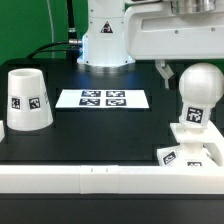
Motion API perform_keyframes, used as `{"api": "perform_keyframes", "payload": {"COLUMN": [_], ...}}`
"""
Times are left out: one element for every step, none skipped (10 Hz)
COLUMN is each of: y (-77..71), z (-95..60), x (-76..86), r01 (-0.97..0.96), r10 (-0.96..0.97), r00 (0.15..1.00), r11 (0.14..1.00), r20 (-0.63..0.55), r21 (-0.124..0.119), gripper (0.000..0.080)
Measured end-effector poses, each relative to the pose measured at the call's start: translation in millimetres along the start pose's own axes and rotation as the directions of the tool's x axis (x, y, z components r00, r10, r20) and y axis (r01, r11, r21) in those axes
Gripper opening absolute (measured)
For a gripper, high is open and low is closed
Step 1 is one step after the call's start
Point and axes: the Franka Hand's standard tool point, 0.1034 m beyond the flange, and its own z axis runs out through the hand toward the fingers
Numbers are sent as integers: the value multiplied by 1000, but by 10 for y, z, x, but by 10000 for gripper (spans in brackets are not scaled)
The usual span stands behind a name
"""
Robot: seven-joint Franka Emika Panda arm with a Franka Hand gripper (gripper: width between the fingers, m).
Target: Assemble lamp
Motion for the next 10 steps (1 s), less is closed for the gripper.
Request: {"api": "perform_keyframes", "payload": {"y": [0,0,-16,-37,-50,-66,-85,-92,-87,-79], "z": [0,-11,-16,-17,-15,-11,-7,-8,-7,-4], "x": [0,-4,-10,-16,-25,-39,-56,-51,-48,-43], "r01": [82,222,349,461,531,595,661,748,795,820], "r10": [-82,-222,-351,-464,-534,-598,-663,-751,-797,-822], "r00": [997,975,936,886,845,801,748,659,602,568], "r11": [997,974,934,882,841,797,743,653,596,561], "r20": [0,-9,-14,-12,-4,4,13,24,34,39], "r21": [0,-44,-79,-101,-104,-104,-108,-116,-115,-114], "gripper": [699,699,699,699,699,699,699,699,699,699]}}
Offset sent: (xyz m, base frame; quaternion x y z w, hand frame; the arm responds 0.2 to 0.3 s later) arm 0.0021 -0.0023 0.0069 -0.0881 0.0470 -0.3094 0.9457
